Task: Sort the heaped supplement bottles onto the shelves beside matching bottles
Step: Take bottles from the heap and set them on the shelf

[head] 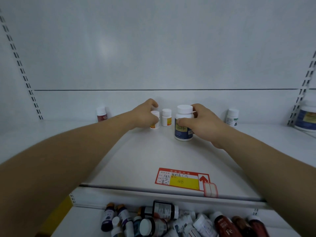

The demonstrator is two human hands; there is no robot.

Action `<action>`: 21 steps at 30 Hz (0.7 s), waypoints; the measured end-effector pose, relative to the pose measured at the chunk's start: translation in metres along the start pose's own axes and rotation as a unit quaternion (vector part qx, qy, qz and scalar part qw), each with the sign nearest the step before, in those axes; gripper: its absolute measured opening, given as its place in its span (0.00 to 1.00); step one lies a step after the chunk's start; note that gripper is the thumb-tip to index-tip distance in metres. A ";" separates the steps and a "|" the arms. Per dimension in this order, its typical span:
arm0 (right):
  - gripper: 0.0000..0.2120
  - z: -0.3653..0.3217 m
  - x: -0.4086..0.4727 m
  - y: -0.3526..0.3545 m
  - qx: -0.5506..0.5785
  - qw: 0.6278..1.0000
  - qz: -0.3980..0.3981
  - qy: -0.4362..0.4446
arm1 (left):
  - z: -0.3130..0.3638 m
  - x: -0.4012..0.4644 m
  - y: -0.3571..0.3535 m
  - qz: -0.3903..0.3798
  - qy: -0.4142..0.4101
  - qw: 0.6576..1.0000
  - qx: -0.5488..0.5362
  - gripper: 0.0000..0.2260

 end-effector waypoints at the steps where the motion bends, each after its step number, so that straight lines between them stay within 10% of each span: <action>1: 0.17 0.000 0.000 0.000 -0.001 1.000 0.000 0.001 | -0.002 0.000 0.002 0.006 -0.002 1.000 0.009 0.20; 21: 0.13 -0.026 -0.007 0.011 0.087 0.995 0.047 0.010 | 0.035 -0.076 0.004 0.011 -0.023 0.999 -0.020 0.29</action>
Point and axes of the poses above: each hand's wrist, its own x-axis towards the middle knuckle, its own y-axis out of the back of the hand, z = x × y, the point moved 9 cm from there along x, towards the middle knuckle, and after that the axes turned 1 degree about z, right-handed, at the moved point
